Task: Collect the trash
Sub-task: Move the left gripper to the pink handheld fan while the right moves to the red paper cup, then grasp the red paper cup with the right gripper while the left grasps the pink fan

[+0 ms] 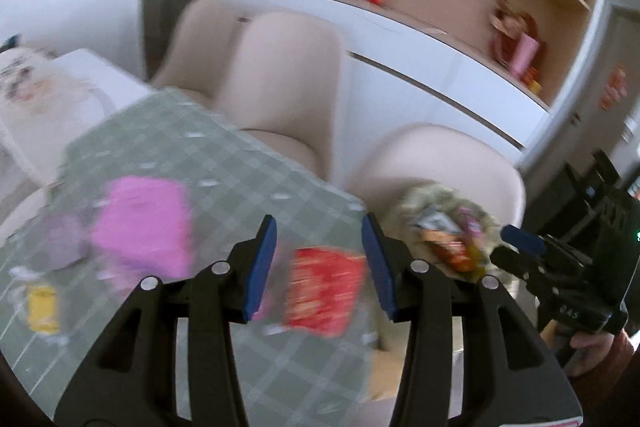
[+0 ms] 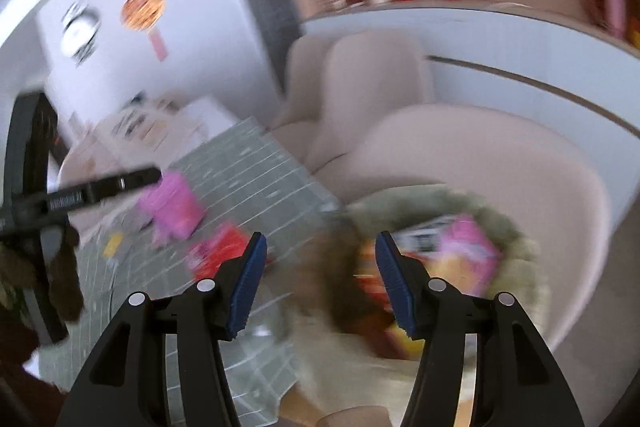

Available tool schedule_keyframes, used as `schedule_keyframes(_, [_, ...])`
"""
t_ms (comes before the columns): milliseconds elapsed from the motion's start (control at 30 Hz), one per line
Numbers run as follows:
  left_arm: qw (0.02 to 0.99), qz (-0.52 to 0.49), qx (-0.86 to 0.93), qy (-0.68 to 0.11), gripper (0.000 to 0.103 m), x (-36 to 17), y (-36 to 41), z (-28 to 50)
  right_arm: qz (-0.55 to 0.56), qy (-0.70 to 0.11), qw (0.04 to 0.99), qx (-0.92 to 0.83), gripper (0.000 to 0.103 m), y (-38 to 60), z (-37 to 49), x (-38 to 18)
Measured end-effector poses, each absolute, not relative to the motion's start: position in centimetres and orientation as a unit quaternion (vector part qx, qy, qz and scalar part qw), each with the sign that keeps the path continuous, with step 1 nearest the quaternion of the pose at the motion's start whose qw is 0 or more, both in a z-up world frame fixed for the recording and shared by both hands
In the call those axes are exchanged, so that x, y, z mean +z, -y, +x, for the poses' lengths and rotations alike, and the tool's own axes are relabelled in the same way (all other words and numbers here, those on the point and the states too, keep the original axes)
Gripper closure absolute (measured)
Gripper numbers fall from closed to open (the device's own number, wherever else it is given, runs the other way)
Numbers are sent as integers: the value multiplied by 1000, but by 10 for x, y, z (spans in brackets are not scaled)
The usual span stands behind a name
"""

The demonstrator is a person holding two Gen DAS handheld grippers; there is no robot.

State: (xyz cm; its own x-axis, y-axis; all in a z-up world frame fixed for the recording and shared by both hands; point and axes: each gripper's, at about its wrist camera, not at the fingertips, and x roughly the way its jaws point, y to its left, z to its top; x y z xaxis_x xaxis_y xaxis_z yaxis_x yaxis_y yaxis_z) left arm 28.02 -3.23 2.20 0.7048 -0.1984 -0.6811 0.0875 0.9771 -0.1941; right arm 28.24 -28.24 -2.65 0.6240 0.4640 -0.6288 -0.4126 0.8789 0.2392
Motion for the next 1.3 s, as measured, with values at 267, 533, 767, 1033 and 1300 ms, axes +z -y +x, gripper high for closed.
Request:
schedule_keyframes(267, [907,-131,45,-398,60,-12,-94,239,4,-387,873,295,49,192,283,-46])
schedule_keyframes(533, [889,-155,-34,-430,60,-53,-92,238,-8,-399,892,213,49,185,294,-55])
schedule_keyframes(767, [898,-56,-112,-422,60,-86,-18,271,-4,-390,911,137,49,233,291,-47])
schedule_keyframes(1033, [893,-10,-98,-438,60,-117,12,297,37,-409,905,112,49,280,278,-53])
schedule_keyframes(1300, [887,-43,-85,-452,73,-123,8,314,16,-427,897,111,49,269,270,-64])
